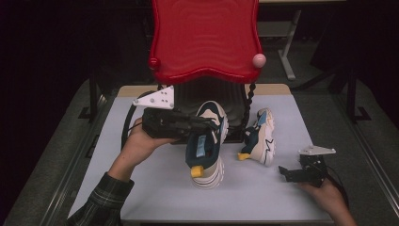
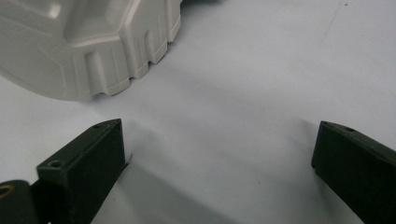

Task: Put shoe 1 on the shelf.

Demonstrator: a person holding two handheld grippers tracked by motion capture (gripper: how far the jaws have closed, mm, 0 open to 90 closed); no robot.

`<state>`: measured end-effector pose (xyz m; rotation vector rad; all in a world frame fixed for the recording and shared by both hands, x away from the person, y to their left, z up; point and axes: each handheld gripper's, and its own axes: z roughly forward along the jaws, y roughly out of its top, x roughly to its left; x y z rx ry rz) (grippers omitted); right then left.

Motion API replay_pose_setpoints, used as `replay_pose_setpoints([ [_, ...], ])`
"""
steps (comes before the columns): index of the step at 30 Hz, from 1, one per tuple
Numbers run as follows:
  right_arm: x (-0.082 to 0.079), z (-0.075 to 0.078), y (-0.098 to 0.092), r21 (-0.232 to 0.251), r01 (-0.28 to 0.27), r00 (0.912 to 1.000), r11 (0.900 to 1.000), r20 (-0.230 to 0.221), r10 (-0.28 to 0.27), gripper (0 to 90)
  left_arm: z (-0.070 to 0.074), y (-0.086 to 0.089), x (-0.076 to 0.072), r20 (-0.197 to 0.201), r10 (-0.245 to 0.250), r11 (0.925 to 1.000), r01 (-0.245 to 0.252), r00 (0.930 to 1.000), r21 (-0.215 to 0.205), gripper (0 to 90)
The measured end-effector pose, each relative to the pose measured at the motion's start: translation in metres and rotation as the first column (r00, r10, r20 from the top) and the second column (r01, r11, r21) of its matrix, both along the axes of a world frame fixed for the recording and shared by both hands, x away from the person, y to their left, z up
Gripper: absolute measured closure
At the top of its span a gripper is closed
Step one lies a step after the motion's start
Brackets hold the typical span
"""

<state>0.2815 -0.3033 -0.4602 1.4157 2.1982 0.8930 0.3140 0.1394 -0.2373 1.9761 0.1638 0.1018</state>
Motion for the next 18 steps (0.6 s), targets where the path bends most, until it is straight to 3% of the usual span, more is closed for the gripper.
replay_pose_setpoints([
  [18,0.0,0.0,0.0,-0.001,0.002,1.0,1.0,-0.001,-0.002,2.0,0.073,0.009,-0.004,0.113,-0.003,0.999,0.008,0.9936,-0.044,76.1],
])
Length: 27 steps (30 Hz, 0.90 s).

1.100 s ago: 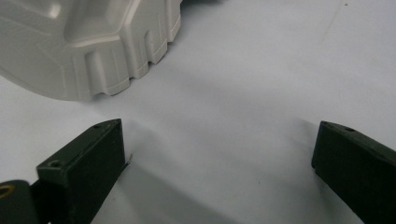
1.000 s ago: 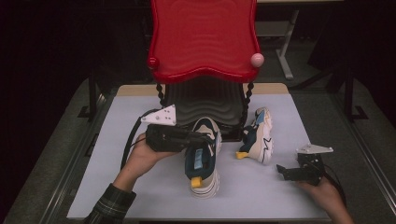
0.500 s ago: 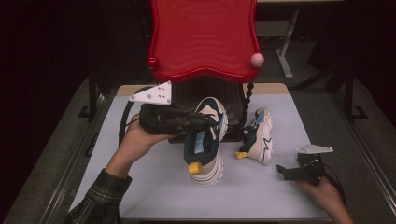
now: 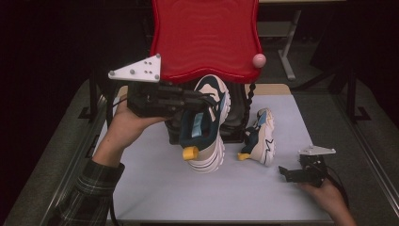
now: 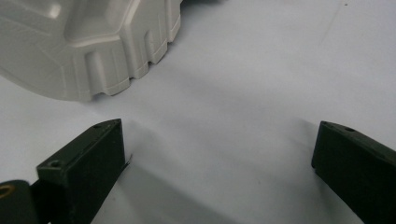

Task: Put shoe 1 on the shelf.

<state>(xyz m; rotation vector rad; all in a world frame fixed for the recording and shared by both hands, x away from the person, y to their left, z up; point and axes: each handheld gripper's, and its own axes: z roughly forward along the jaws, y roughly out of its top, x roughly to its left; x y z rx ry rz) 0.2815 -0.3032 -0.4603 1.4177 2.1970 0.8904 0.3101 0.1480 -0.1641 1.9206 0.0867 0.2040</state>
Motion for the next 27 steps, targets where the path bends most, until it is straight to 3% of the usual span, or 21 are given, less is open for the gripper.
replay_pose_setpoints([
  [8,0.0,0.0,0.0,0.003,0.001,1.0,1.0,-0.002,-0.001,2.0,0.032,0.007,0.008,0.037,0.017,0.9995,-0.016,0.9992,-0.027,76.4],
  [17,0.0,0.0,0.0,0.002,0.0,1.0,1.0,-0.003,0.0,2.0,0.068,0.016,0.025,0.09,0.048,0.9985,-0.046,0.9947,-0.029,76.5],
  [27,0.0,0.0,0.0,0.003,0.001,1.0,1.0,-0.002,-0.001,2.0,0.108,0.02,0.062,0.173,0.107,0.9939,-0.11,0.9791,0.008,76.7],
])
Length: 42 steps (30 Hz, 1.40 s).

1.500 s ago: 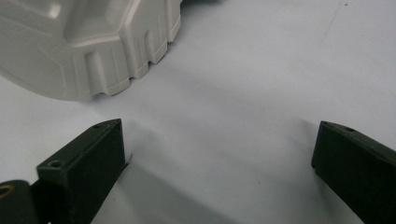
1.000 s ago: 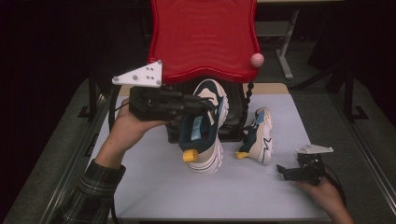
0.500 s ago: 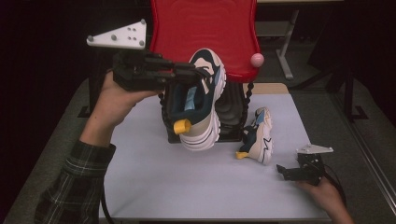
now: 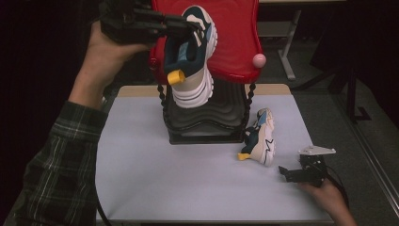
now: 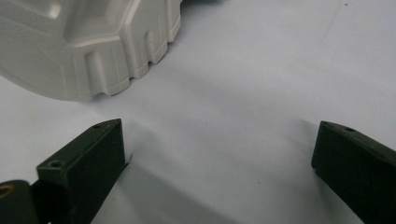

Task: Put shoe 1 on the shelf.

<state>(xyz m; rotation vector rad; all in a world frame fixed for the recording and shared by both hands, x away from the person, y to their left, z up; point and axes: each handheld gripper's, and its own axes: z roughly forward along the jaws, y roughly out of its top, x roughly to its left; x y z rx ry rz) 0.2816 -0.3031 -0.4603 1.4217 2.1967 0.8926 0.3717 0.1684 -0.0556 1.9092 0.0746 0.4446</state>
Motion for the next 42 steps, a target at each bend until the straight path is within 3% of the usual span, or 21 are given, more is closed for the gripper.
replay_pose_setpoints([
  [6,0.0,0.0,0.0,0.001,0.001,1.0,1.0,-0.001,-0.001,1.9,0.014,0.002,0.035,0.021,0.056,0.998,-0.057,0.9982,0.026,76.9],
  [7,0.0,0.0,0.0,0.001,0.001,1.0,1.0,-0.001,-0.001,2.0,0.014,0.002,0.035,0.021,0.056,0.998,-0.057,0.9982,0.026,76.9],
  [8,0.0,0.0,0.0,0.001,0.001,1.0,1.0,-0.001,-0.001,2.0,0.016,0.003,0.05,0.031,0.095,0.9947,-0.096,0.995,0.035,76.9],
  [13,0.0,0.0,0.0,0.001,0.0,1.0,1.0,0.0,0.0,2.0,0.019,0.0,0.076,0.054,0.163,0.9827,-0.167,0.9851,0.079,76.9],
  [18,0.0,0.0,0.0,0.002,0.0,1.0,1.0,-0.001,0.0,1.9,0.019,-0.008,0.091,0.1,0.191,0.9729,-0.201,0.9766,0.114,76.9],
  [23,0.0,0.0,0.0,0.003,-0.001,1.0,1.0,-0.001,0.001,2.0,0.013,-0.018,0.098,0.14,0.185,0.9703,-0.203,0.9728,0.131,76.8],
  [27,0.0,0.0,0.0,0.002,-0.001,1.0,1.0,-0.001,0.001,2.0,0.007,-0.023,0.098,0.131,0.16,0.9728,-0.179,0.9784,0.147,76.5],
  [31,0.0,0.0,0.0,0.002,0.0,1.0,1.0,-0.001,0.0,2.0,0.004,-0.024,0.099,0.109,0.16,0.9769,-0.173,0.9811,0.125,75.7],
  [33,0.0,0.0,0.0,0.002,0.0,1.0,1.0,-0.001,0.0,2.0,0.004,-0.024,0.101,0.08,0.165,0.979,-0.174,0.983,0.107,73.0],
  [35,0.0,0.0,0.0,0.002,0.0,1.0,1.0,-0.001,0.0,2.0,0.004,-0.022,0.103,0.041,0.167,0.9803,-0.171,0.985,0.099,61.2],
  [36,0.0,0.0,0.0,0.002,0.0,1.0,1.0,-0.001,0.0,2.0,0.004,-0.022,0.103,0.041,0.167,0.9803,-0.171,0.985,0.099,55.8],
  [38,0.0,0.0,0.0,0.003,0.0,1.0,1.0,-0.001,0.0,1.9,0.002,-0.019,0.106,-0.011,0.163,0.9834,-0.161,0.9866,0.084,44.1],
  [42,0.0,0.0,0.0,0.003,0.0,1.0,1.0,-0.001,0.0,2.0,0.001,-0.014,0.106,-0.066,0.127,0.9909,-0.124,0.9897,0.052,30.1],
])
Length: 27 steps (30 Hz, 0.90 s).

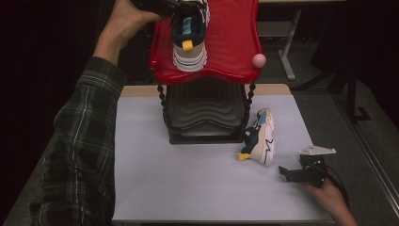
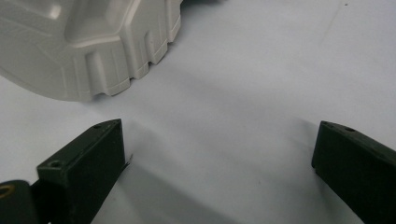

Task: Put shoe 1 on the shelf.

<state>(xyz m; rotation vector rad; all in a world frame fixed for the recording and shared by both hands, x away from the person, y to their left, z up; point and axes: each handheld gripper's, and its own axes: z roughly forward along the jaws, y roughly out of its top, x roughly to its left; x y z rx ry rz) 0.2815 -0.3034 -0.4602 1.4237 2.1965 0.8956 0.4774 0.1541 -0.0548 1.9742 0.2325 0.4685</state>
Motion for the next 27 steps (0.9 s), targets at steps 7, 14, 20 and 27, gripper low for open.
replay_pose_setpoints([
  [7,0.0,0.0,0.0,0.0,0.0,1.0,1.0,0.0,0.0,1.9,-0.003,0.007,-0.009,-0.045,-0.021,0.9996,0.021,0.9987,-0.019,20.1],
  [14,0.0,0.0,0.0,-0.002,0.0,1.0,1.0,-0.001,0.0,1.9,-0.012,0.019,-0.029,-0.076,-0.003,1.0,0.002,0.9971,-0.006,13.8],
  [20,0.0,0.0,0.0,-0.002,0.0,1.0,1.0,0.0,0.0,1.9,-0.019,0.035,-0.049,-0.081,0.0,0.9981,-0.005,0.9967,-0.062,13.6],
  [27,0.0,0.0,0.0,-0.003,-0.001,1.0,1.0,0.001,0.001,1.9,-0.02,0.048,-0.073,-0.064,0.014,0.9982,-0.017,0.9979,-0.058,13.2],
])
